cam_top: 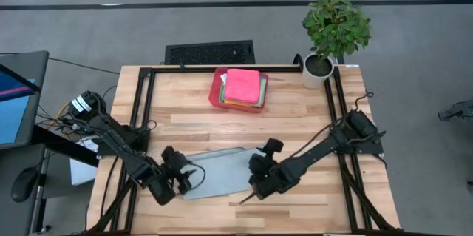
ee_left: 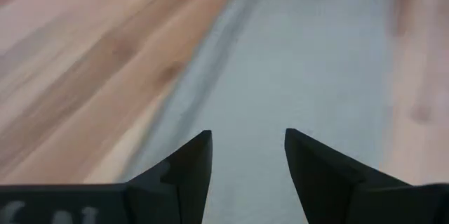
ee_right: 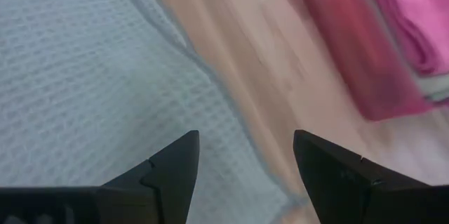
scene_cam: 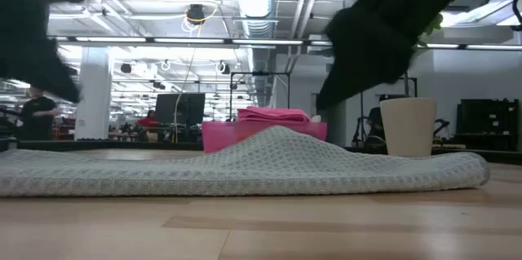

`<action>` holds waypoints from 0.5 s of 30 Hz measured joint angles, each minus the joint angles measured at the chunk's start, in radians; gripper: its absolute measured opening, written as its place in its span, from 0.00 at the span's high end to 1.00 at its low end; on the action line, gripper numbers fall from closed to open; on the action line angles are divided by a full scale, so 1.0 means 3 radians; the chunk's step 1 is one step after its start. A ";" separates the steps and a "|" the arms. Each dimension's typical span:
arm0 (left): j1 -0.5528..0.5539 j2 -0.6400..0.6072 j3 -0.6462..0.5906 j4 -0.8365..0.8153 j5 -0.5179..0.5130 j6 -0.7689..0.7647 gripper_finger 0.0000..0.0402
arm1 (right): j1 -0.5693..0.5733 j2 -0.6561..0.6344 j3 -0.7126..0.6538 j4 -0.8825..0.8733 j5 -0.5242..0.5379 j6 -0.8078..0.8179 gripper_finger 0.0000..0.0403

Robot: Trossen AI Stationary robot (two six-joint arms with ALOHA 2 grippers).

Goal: Fold microfiber towels
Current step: Fold the gray microfiber cloth

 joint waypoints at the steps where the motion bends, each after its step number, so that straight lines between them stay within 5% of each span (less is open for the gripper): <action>1: -0.0005 0.0035 0.0001 0.0185 -0.0058 0.0143 0.58 | -0.0023 0.0029 0.0001 0.0079 -0.0020 -0.0019 0.36; 8: 0.0060 0.0645 -0.0001 0.0510 0.0328 0.0390 0.71 | -0.0108 0.0316 0.0002 0.0227 -0.0390 -0.0151 0.36; 15: 0.0005 0.1012 0.0017 0.0455 0.0293 -0.0072 0.79 | -0.0179 0.0488 0.0022 -0.0255 -0.0456 0.0302 0.36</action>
